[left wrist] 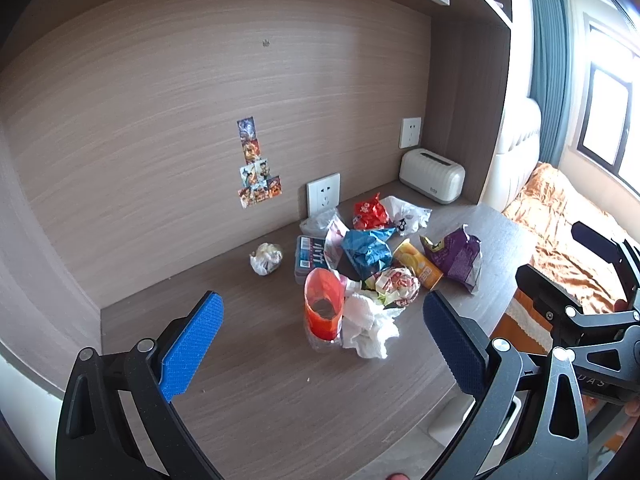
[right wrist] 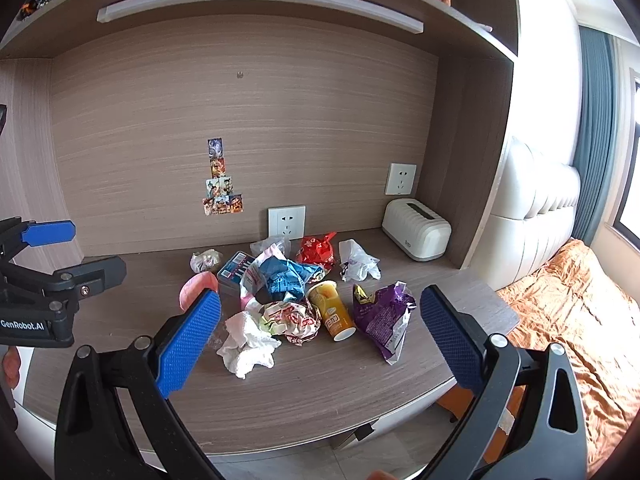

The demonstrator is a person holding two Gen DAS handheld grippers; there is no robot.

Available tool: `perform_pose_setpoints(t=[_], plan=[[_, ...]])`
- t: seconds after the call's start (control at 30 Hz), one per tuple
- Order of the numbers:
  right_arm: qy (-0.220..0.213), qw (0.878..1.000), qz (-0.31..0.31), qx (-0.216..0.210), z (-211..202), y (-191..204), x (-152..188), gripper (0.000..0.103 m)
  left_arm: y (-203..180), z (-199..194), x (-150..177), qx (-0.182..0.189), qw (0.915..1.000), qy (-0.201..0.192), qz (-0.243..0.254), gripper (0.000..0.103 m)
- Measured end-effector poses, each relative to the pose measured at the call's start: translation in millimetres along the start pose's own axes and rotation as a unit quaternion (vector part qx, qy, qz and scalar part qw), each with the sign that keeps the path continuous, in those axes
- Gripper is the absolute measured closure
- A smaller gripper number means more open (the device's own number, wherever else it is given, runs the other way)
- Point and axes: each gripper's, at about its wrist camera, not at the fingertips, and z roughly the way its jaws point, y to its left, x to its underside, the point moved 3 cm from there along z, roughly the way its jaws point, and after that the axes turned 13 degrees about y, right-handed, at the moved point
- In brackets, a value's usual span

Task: Collect trash
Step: 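Grasp the white tissue with the right tool while the left grasps the orange cup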

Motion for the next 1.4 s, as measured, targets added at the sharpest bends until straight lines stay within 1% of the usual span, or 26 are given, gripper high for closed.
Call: perform_pose_setpoints(t=[0.13,0.23,0.27,0.37,0.4,0.53,0.6,0.63,0.67,0.7,0.8,0.83,0.87,0.9,0.93,0.97,1.0,1.03,1.1,1.2,1.27,1.3,1.33,1.4], plan=[[0.01,1.0,-0.001,-0.007,21,5,1,0.003,1,24,0,-0.001,1.0,0.002,0.008,0.005],[0.031,0.999,0.007,-0.021,50,8,5,0.003,4,50,1,-0.003,0.9999,0.0,0.013,0.005],[0.037,0.999,0.009,-0.022,57,9,7,0.003,6,61,1,-0.003,0.9999,0.005,0.014,0.005],[0.057,0.998,0.012,-0.029,87,15,15,0.003,9,91,0,0.014,0.9996,0.013,0.021,0.005],[0.064,0.997,0.011,-0.031,97,17,19,0.003,10,107,0,0.013,0.9993,0.024,0.027,0.005],[0.101,0.994,0.013,-0.051,146,26,35,0.004,15,149,2,0.009,0.9983,0.04,0.041,0.006],[0.112,0.992,0.013,-0.061,163,30,40,0.006,20,168,3,0.019,0.9974,0.048,0.05,0.006],[0.118,0.991,0.011,-0.064,169,32,42,0.009,22,177,4,0.023,0.9967,0.052,0.058,0.006],[0.112,0.991,0.01,-0.068,179,36,43,0.01,24,185,5,0.024,0.9959,0.057,0.066,0.007],[0.118,0.991,0.007,-0.069,186,39,45,0.011,25,194,5,0.027,0.9947,0.064,0.075,0.009],[0.138,0.988,-0.003,-0.072,206,51,49,0.021,27,211,4,0.039,0.992,0.072,0.096,0.018],[0.144,0.987,-0.008,-0.071,212,55,51,0.024,27,215,3,0.054,0.9907,0.072,0.102,0.019],[0.148,0.986,-0.01,-0.072,216,57,51,0.031,27,217,3,0.063,0.9899,0.07,0.106,0.02],[0.154,0.985,-0.014,-0.077,221,62,52,0.04,25,221,2,0.076,0.9882,0.069,0.114,0.024],[0.159,0.983,-0.019,-0.087,226,67,53,0.047,23,225,1,0.088,0.9859,0.072,0.124,0.037],[0.16,0.983,-0.021,-0.092,229,72,54,0.068,20,228,2,0.097,0.9834,0.078,0.132,0.045],[0.169,0.981,-0.024,-0.094,233,76,55,0.079,18,232,2,0.1,0.9814,0.084,0.141,0.049],[0.171,0.98,-0.023,-0.099,234,78,55,0.081,16,232,2,0.101,0.9805,0.082,0.147,0.049],[0.169,0.981,-0.017,-0.095,230,80,54,0.084,13,230,3,0.111,0.9773,0.085,0.159,0.051],[0.16,0.983,-0.001,-0.087,210,74,50,0.084,12,217,3,0.122,0.9753,0.085,0.163,0.053],[0.147,0.986,0.012,-0.076,189,65,45,0.084,7,193,0,0.121,0.9748,0.064,0.176,0.055],[0.138,0.988,0.024,-0.07,175,57,43,0.084,3,184,-2,0.127,0.9737,0.058,0.18,0.055],[0.133,0.989,0.033,-0.064,167,50,41,0.084,-4,174,-5,0.136,0.9717,0.053,0.186,0.055],[0.12,0.99,0.062,-0.048,138,28,40,0.085,-23,157,-9,0.158,0.9659,0.037,0.202,0.055]])
